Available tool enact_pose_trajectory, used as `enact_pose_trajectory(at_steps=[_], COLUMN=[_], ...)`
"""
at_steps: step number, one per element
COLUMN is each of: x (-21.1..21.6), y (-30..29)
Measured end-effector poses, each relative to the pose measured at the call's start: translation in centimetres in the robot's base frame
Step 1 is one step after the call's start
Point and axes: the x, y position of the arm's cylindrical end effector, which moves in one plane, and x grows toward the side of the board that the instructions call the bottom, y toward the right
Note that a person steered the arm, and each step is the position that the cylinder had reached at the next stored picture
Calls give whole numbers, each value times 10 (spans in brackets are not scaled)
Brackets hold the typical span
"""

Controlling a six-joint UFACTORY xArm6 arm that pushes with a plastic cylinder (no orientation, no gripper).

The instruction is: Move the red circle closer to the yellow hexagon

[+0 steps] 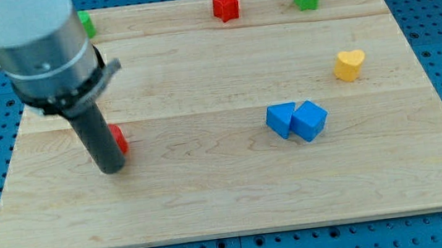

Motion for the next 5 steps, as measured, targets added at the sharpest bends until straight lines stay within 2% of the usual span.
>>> enact_pose_trajectory(at_steps=[1, 2, 3, 4, 5], x=[-29, -36, -30, -34, -36], y=[0, -14, -61, -53, -18])
